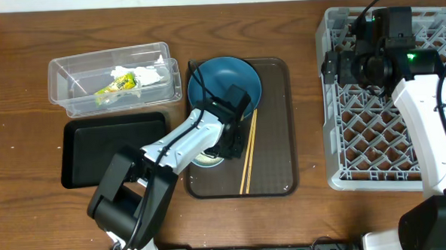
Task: Sort waste into correct bins and load items into the dishwasher rack
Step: 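Grasp the white bowl of rice with the left gripper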
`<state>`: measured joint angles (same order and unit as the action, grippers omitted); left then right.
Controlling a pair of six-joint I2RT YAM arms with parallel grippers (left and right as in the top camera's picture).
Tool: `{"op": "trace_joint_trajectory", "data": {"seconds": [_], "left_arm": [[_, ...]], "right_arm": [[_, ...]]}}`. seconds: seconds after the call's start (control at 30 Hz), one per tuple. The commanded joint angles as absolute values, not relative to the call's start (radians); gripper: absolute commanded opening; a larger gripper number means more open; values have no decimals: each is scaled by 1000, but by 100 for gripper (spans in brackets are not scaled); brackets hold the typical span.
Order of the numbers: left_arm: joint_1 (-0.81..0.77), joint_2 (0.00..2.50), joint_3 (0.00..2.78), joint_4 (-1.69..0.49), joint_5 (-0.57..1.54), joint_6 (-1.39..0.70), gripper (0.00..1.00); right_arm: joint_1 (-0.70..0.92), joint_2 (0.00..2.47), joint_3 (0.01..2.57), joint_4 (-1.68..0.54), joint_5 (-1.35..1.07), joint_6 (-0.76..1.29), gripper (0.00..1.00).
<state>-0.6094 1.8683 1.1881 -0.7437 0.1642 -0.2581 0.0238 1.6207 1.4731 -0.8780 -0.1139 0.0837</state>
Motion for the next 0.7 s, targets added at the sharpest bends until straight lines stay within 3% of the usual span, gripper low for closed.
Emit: {"op": "trace_joint_trajectory", "data": {"seconds": [0.0, 0.37, 0.57, 0.67], "left_arm": [[-607, 1865, 1193, -748, 121, -264, 6], [-576, 1647, 1227, -852, 36, -262, 6], [-412, 1489, 1227, -876, 51, -262, 6], [-291, 1459, 1227, -878, 167, -234, 6]], "right_arm": [[27, 1621, 1465, -880, -104, 73, 99], [26, 1621, 1465, -884, -101, 73, 99], [26, 1621, 1465, -889, -101, 73, 99], [26, 1621, 1465, -891, -101, 72, 99]]}}
